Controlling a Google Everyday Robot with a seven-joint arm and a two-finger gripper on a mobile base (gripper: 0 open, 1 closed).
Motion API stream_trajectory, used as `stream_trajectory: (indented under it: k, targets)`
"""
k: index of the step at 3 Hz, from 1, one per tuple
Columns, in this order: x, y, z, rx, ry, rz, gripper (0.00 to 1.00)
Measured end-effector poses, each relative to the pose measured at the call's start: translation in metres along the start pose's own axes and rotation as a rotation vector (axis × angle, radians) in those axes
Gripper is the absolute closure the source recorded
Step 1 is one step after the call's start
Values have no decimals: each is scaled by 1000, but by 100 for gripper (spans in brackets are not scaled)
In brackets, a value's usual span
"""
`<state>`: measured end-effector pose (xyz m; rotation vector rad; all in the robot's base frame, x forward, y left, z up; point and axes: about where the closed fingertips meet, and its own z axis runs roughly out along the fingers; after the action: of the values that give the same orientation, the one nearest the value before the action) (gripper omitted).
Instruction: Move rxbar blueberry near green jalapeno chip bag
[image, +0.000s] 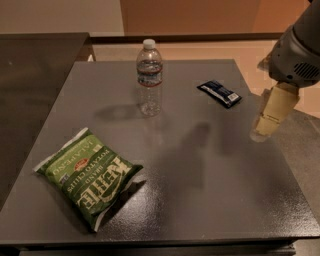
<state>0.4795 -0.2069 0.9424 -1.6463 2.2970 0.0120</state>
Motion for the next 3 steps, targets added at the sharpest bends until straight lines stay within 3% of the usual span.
stream_trajectory:
  k: [3]
  targets:
    - [-10, -79, 76, 29, -122, 234, 0]
